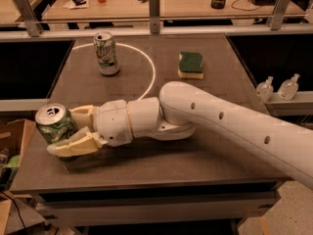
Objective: Pick green can
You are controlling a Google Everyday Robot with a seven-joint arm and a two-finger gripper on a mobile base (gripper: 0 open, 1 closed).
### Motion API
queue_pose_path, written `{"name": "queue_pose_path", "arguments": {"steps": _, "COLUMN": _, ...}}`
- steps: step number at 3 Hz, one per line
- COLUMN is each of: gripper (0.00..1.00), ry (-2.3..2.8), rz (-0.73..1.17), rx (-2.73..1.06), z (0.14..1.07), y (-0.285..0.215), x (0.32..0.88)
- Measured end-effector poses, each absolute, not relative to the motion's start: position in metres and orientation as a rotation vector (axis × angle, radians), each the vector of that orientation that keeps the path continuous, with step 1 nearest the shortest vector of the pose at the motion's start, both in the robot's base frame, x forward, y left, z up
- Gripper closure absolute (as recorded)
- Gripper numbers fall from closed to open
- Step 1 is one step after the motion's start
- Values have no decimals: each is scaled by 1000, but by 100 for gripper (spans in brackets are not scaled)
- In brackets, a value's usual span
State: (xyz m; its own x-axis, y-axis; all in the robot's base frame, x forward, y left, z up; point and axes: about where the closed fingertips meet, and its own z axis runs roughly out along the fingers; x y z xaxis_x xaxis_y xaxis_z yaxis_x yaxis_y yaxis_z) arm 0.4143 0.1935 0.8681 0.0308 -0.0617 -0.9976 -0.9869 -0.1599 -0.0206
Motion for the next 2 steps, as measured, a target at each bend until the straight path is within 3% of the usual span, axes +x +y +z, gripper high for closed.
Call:
{"name": "queue_pose_path", "arguments": {"steps": 1, "gripper": 87, "ry": 1163, "rz": 1275, "rx": -1375, "z": 870, "y": 189, "x": 416}}
{"name": "queue_pose_path", "arguments": {"steps": 2, "gripper": 100, "ry": 1146, "rz": 1229, "rx": -1352, "z": 918, "y": 158, "x": 447}}
